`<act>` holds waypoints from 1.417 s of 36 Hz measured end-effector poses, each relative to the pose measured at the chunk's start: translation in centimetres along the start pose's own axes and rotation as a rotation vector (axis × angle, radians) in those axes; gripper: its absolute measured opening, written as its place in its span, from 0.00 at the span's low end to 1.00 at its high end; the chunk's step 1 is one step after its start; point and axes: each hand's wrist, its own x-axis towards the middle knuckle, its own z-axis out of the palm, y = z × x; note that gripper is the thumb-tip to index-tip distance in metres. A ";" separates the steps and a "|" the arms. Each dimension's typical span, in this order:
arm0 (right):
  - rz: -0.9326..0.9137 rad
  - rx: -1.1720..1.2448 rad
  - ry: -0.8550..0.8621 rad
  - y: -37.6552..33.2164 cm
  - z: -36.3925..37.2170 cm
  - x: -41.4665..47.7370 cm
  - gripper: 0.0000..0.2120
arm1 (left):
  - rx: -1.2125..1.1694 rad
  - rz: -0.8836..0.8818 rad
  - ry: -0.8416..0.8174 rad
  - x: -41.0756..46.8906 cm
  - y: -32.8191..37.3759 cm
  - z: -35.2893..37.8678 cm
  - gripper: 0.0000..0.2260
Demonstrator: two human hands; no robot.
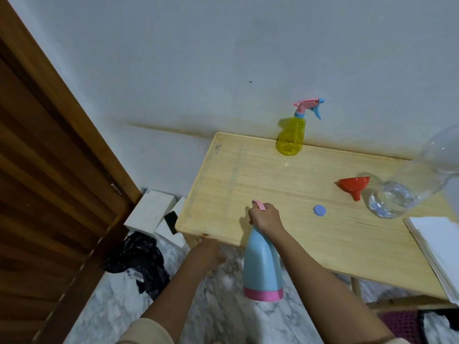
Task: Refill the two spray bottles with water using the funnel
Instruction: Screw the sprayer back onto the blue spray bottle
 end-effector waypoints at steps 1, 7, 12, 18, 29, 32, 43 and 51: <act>-0.011 0.007 0.004 -0.1 0.1 0.0 0.12 | -0.007 0.003 0.008 0.1 -0.2 0.0 0.12; -0.024 0.011 0.001 -0.3 0.5 0.2 0.12 | -0.015 -0.002 -0.012 0.4 -0.5 -0.1 0.07; -0.045 0.020 0.028 -0.4 0.6 -0.4 0.15 | -0.028 -0.040 -0.034 0.2 -0.6 -0.1 0.11; -0.103 0.000 0.007 -0.5 1.0 -1.0 0.08 | -0.023 -0.039 -0.029 0.2 -0.7 -0.1 0.14; -0.160 -0.044 0.023 -0.8 1.1 -0.8 0.18 | -0.030 -0.039 -0.023 0.4 -1.6 0.0 0.14; -0.130 -0.054 0.031 -1.0 1.3 -1.1 0.06 | -0.016 -0.033 -0.023 0.5 -1.8 0.1 0.14; -0.215 -0.123 0.038 -0.1 1.0 -1.3 0.14 | 0.020 -0.003 -0.068 0.4 -1.2 -0.4 0.17; -0.381 -0.070 0.226 -1.4 -1.4 -0.8 0.06 | -0.389 0.211 -0.082 0.2 2.7 -4.3 0.14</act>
